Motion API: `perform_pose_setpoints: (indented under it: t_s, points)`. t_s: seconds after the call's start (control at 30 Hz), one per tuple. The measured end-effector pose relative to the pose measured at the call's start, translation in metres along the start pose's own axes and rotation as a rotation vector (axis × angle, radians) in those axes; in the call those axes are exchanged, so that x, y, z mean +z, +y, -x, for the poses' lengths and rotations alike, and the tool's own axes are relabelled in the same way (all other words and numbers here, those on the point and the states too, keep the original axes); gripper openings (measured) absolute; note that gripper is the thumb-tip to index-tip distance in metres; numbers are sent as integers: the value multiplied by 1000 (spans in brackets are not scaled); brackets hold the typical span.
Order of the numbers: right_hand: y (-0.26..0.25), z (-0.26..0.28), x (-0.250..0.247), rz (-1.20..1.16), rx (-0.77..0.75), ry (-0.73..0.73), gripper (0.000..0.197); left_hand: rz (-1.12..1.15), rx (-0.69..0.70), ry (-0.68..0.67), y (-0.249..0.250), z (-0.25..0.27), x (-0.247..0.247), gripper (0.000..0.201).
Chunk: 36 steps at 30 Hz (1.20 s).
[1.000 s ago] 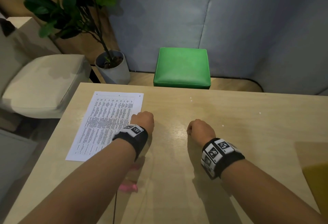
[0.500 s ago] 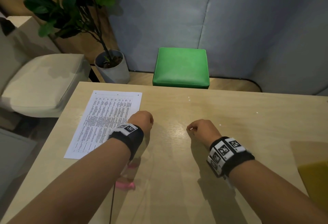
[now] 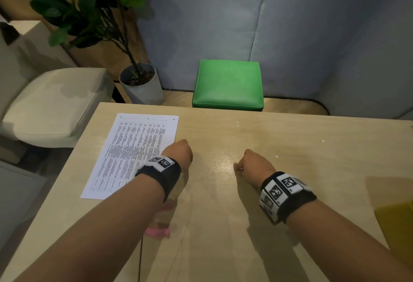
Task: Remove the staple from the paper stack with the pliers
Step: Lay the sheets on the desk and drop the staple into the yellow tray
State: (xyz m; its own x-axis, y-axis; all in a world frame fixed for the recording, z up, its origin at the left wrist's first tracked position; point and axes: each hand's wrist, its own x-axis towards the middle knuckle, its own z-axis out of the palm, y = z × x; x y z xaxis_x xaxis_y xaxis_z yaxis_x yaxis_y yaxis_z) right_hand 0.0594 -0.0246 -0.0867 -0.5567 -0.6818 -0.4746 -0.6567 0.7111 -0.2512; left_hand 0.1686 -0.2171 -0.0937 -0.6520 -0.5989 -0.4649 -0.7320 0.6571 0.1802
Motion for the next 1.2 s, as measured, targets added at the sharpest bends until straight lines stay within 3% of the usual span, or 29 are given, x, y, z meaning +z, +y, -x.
perform_pose_setpoints:
  t_s: [0.13, 0.33, 0.53, 0.67, 1.0, 1.2]
  points:
    - [2, -1, 5, -22, 46, 29, 34, -21, 26, -12, -1, 2, -3, 18]
    - [8, 4, -3, -11, 10, -45, 30, -52, 84, -100, -6, 6, -9, 24]
    - [15, 8, -9, -195, 23, 78, 20, 214, 76, 99, -12, 10, -26, 18]
    - [19, 8, -13, -260, 60, 160, 7, 272, 74, 146, -9, 10, -29, 10]
    - [40, 14, -13, -480, 117, 153, 13, 266, 90, 98, -1, 14, -19, 11]
    - [64, 41, -51, -495, 112, 253, 10, 292, 219, 88, 48, 27, -33, 13]
